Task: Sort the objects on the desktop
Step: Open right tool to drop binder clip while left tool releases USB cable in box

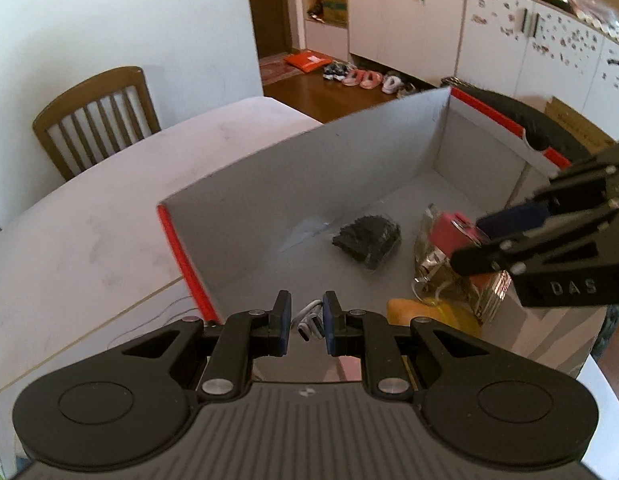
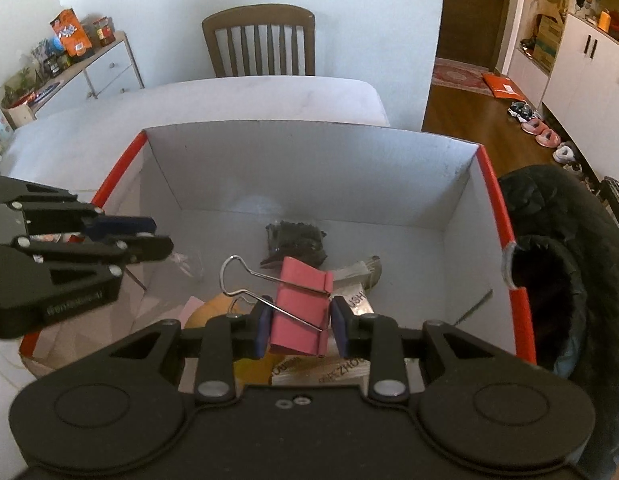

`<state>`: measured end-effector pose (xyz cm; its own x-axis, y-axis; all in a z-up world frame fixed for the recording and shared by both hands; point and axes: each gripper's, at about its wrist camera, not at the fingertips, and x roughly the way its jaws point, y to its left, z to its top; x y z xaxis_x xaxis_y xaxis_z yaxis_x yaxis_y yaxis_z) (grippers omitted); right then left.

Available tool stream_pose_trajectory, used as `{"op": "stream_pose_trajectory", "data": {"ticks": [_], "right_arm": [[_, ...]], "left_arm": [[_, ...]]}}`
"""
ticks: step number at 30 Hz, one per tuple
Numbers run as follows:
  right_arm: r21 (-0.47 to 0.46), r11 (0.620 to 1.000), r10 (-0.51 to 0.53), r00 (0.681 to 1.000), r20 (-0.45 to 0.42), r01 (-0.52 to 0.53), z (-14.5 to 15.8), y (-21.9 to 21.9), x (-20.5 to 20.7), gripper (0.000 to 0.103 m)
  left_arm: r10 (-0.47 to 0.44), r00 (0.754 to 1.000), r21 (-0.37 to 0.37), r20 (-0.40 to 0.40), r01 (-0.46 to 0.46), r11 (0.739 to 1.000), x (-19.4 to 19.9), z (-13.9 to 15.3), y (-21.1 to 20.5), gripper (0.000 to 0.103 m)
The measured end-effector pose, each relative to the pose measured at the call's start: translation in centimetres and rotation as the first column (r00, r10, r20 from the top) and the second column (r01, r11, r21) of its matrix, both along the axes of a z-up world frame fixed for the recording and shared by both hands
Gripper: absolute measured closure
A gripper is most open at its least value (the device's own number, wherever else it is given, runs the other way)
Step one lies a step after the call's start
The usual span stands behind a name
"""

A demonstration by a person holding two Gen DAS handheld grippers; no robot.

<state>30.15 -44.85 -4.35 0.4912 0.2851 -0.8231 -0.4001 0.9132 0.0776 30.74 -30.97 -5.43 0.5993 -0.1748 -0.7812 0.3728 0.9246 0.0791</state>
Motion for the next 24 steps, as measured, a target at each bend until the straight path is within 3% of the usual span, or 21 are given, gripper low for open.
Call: {"op": "stream_pose_trajectory", "data": {"ticks": [5, 16, 24], "right_arm": [[-0.005, 1.000, -0.006, 1.000, -0.001, 0.006, -0.3, 0.1, 0.7, 0.073], [-0.008, 0.999, -0.039, 0.999, -0.037, 0.039, -1.0, 0.0, 2.3, 0.069], [0.004, 0.999, -0.036, 0.998, -0.046, 0.037, -0.6, -0.2, 1.9, 0.059]], "left_arm": [[-0.017, 1.000, 0.022, -0.012, 0.017, 1.000, 0.3, -0.3, -0.8, 0.087], [-0.007, 0.998, -0.019, -0.060, 0.006, 1.000, 0.5, -0.3, -0.9, 0.086], [0.010, 0.997, -0.077, -0.074, -0.015, 0.997, -0.1, 0.2, -0.5, 0.076]]}}
